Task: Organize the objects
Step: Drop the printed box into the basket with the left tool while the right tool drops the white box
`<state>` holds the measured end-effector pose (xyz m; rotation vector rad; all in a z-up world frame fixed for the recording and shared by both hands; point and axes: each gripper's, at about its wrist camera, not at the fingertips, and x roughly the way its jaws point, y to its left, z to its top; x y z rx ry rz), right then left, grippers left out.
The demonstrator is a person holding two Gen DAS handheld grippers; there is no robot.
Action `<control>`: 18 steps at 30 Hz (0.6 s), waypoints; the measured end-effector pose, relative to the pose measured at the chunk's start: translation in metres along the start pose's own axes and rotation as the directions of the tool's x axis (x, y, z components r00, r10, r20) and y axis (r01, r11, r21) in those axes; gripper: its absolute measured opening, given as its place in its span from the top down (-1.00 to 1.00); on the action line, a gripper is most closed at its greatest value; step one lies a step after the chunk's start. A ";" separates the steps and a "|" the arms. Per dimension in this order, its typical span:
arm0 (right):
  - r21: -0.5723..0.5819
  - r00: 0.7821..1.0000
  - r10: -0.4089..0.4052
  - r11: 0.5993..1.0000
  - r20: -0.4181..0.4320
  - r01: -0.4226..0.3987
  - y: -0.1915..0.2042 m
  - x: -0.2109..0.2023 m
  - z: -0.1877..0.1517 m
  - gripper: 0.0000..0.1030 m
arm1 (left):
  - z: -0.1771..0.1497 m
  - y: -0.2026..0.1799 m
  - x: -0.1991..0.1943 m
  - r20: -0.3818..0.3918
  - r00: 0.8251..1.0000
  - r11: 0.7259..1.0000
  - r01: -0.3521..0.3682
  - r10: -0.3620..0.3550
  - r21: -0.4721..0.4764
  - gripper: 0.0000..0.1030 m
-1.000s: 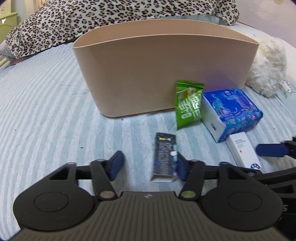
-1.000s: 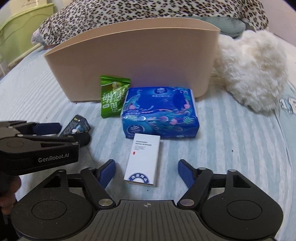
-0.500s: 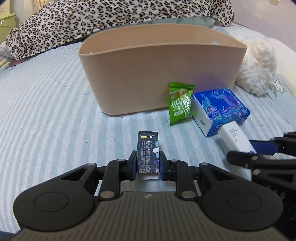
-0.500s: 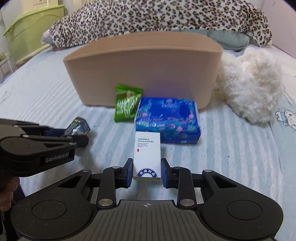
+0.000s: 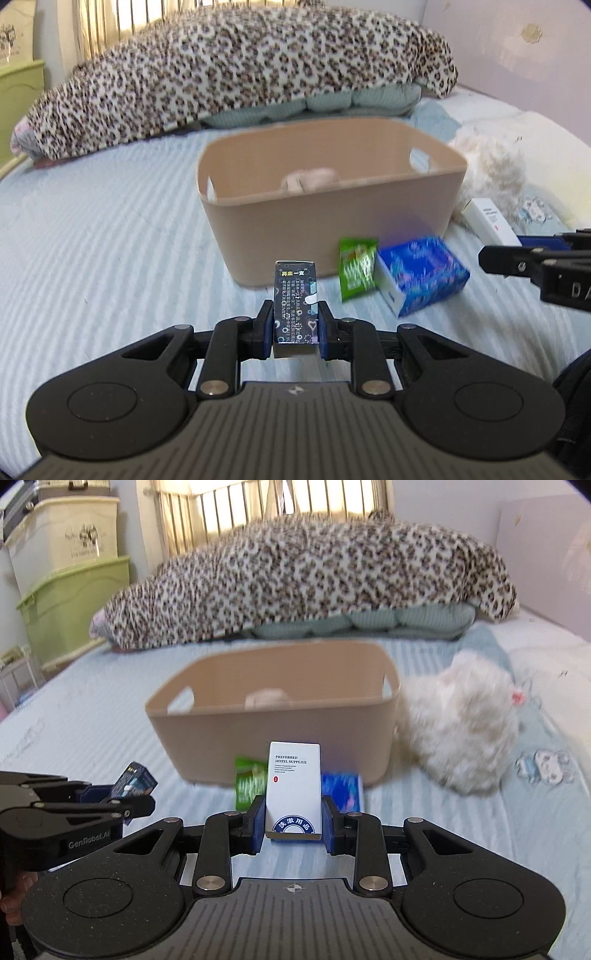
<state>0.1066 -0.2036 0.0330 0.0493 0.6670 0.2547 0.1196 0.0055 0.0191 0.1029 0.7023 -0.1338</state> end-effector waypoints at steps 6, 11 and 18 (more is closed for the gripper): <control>0.003 0.997 0.004 1.000 0.083 -0.004 -0.001 -0.008 0.026 0.46 | 0.026 0.005 -0.014 0.085 0.996 1.000 -0.019 0.018 0.007 0.52; 0.010 0.992 0.009 1.000 0.130 -0.010 -0.003 -0.003 0.050 0.46 | 0.051 0.007 -0.012 0.134 0.990 0.999 -0.041 0.040 0.009 0.52; 0.010 0.985 0.016 1.000 0.173 -0.018 -0.001 0.021 0.075 0.46 | 0.083 0.000 0.007 0.184 0.981 0.996 -0.076 0.066 0.046 0.52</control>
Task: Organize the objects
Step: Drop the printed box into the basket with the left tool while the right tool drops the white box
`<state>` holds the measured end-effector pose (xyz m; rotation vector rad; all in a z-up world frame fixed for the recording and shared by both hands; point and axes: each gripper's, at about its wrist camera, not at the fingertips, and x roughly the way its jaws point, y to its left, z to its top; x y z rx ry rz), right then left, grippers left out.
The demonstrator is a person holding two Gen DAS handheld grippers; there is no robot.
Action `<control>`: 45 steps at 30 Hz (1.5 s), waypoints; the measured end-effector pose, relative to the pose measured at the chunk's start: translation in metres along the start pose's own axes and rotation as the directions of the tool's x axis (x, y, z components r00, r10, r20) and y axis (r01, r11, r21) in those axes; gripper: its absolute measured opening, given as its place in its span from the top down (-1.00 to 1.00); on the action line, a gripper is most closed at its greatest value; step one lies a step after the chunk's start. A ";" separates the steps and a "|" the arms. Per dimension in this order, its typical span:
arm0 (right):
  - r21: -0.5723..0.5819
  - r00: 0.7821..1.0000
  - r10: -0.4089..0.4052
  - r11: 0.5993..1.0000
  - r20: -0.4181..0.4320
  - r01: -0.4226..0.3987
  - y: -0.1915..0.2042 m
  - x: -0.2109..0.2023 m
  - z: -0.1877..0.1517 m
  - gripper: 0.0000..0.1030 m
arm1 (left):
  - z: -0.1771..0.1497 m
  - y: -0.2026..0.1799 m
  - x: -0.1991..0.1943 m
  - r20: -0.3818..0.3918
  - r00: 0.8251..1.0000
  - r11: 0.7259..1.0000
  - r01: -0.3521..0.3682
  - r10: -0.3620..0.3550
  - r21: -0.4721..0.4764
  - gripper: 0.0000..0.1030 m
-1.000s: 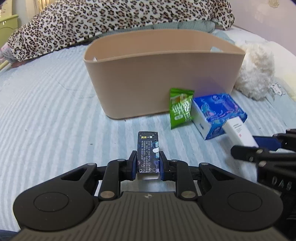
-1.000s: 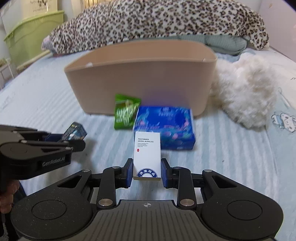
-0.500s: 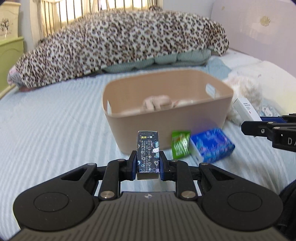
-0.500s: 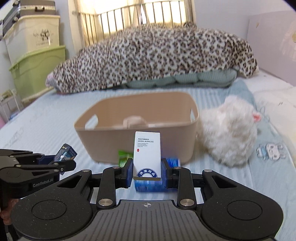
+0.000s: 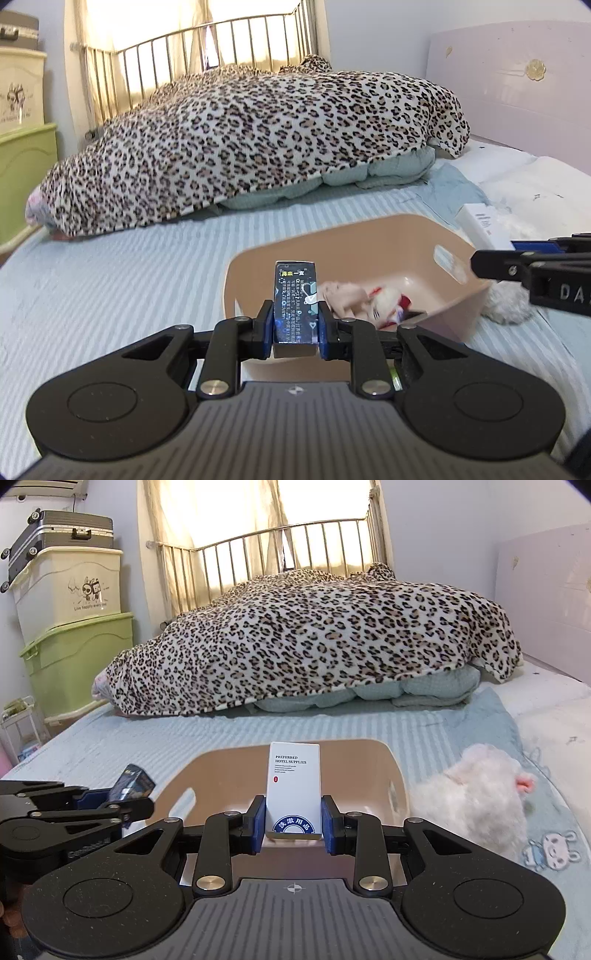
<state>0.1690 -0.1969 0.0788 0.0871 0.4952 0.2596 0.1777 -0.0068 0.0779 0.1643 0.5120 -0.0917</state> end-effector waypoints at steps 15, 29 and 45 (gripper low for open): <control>-0.078 0.993 -0.063 0.995 -0.098 0.055 -0.001 0.102 0.016 0.45 | 0.008 -0.007 0.110 -0.152 0.987 0.999 -0.054 0.054 0.009 0.52; -0.073 0.973 -0.098 0.994 -0.210 0.084 0.004 0.132 -0.009 -0.03 | -0.008 0.000 0.131 -0.280 0.959 0.997 -0.054 0.035 -0.059 0.31; -0.045 0.984 -0.115 0.993 -0.138 0.109 -0.004 0.041 -0.007 -0.76 | -0.003 0.000 0.058 -0.212 0.974 0.997 -0.079 0.073 -0.021 -0.55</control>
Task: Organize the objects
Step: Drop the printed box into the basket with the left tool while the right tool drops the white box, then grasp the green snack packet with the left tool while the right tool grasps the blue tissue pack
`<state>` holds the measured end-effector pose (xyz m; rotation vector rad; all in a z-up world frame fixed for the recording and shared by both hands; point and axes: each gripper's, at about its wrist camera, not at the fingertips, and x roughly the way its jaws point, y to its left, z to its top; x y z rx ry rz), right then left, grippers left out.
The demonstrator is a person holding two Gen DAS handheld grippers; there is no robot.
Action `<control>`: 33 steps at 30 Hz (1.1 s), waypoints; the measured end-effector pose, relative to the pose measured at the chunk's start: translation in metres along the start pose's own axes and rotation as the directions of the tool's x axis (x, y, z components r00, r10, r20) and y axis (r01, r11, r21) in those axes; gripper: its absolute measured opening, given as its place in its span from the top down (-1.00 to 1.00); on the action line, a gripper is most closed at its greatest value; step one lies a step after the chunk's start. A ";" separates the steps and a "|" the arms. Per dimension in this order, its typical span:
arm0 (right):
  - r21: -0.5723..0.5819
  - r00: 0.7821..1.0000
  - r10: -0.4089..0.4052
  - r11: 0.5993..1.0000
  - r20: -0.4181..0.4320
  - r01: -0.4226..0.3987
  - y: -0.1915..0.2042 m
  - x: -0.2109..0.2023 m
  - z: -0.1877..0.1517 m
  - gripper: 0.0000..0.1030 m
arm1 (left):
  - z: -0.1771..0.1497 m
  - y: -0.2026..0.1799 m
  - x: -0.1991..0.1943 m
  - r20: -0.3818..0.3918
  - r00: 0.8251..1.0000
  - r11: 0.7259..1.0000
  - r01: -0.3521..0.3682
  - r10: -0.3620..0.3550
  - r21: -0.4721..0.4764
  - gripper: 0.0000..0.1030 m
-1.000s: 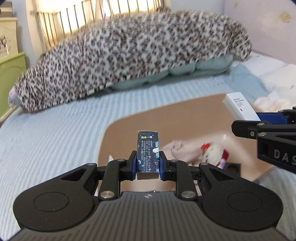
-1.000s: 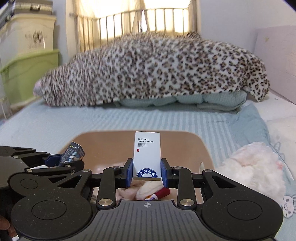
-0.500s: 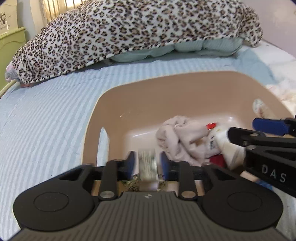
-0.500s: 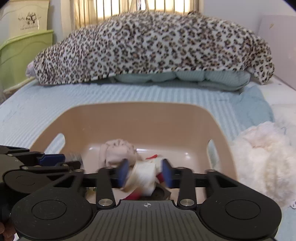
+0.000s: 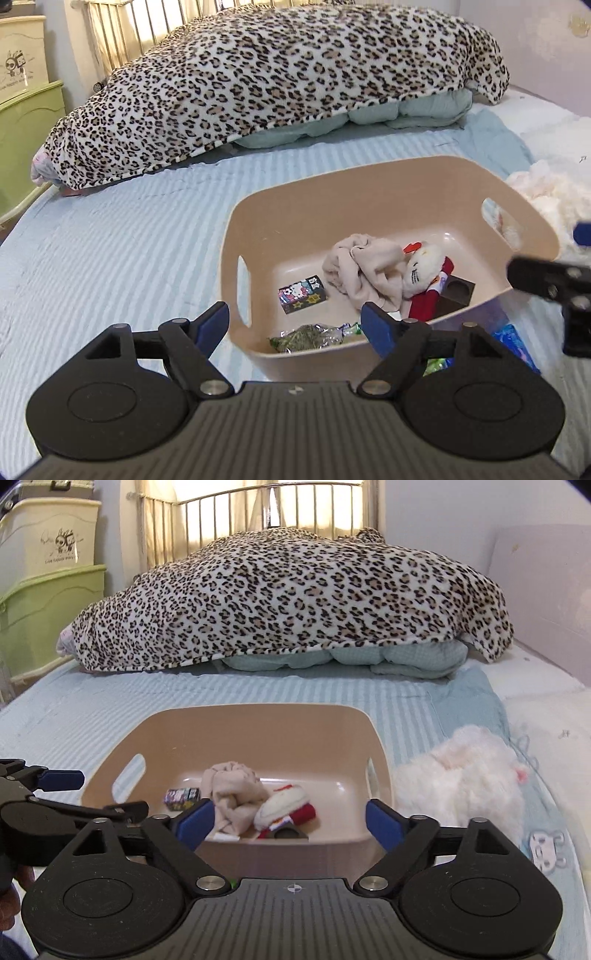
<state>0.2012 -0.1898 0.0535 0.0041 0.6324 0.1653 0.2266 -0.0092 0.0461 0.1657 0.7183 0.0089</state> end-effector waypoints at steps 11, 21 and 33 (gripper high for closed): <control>0.015 0.996 0.021 1.000 -0.088 -0.020 -0.004 -0.012 -0.042 -0.83 | -0.037 -0.013 -0.021 -0.052 0.997 0.998 0.052 -0.049 0.047 -0.76; 0.026 0.976 0.043 0.999 -0.213 -0.038 -0.004 0.023 -0.078 -1.00 | -0.061 -0.031 0.007 -0.117 0.993 0.995 0.035 -0.024 0.097 -0.76; 0.056 0.954 0.075 0.997 -0.289 -0.061 0.000 0.058 -0.090 -1.00 | -0.074 -0.021 0.034 -0.171 0.985 0.998 0.027 -0.015 0.064 -0.76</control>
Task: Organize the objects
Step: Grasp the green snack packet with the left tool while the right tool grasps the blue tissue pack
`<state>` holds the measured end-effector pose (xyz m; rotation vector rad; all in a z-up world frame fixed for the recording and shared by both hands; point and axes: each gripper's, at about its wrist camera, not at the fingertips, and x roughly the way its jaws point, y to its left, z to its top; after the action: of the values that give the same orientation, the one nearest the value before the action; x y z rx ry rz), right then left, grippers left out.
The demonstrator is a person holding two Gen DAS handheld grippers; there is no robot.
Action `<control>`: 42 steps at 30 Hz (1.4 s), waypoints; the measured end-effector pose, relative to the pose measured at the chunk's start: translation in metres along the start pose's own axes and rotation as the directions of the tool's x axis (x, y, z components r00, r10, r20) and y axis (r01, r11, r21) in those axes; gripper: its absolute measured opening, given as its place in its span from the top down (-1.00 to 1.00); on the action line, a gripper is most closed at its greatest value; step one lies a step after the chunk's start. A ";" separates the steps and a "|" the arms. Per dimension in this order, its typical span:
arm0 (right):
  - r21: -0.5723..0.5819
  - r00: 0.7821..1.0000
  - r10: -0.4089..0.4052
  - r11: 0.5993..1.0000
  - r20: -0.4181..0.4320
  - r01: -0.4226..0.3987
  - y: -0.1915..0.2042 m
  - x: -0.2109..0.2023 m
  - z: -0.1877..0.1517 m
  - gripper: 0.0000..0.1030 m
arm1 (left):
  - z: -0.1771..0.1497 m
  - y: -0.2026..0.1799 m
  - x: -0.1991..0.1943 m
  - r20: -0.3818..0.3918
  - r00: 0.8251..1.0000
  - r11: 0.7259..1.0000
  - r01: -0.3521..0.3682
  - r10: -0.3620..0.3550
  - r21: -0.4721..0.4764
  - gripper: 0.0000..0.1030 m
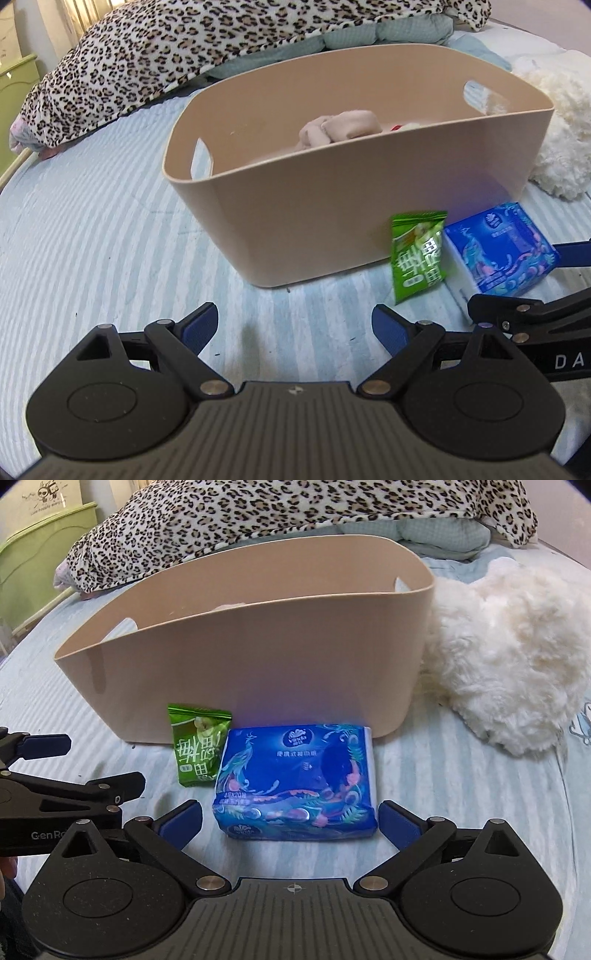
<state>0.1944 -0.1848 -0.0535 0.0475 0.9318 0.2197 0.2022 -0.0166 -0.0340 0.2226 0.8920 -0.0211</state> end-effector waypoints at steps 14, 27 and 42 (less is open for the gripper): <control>0.067 0.997 -0.073 0.995 -0.020 0.074 -0.034 0.001 -0.008 -0.99 | 0.010 -0.013 -0.001 0.040 0.987 0.984 0.158 -0.156 -0.080 -0.76; 0.117 0.998 -0.070 0.991 -0.004 0.070 -0.062 0.010 -0.012 -0.99 | 0.018 -0.037 0.041 -0.037 0.984 0.980 0.168 -0.173 -0.103 -0.77; 0.069 0.995 -0.084 0.994 0.056 0.080 -0.053 0.010 -0.013 -0.81 | 0.004 -0.046 0.030 0.058 0.981 0.980 0.189 -0.186 -0.055 0.30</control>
<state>0.1983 -0.2356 -0.0761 0.0765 0.8801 0.1105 0.2191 -0.0602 -0.0626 0.0805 0.8572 -0.1744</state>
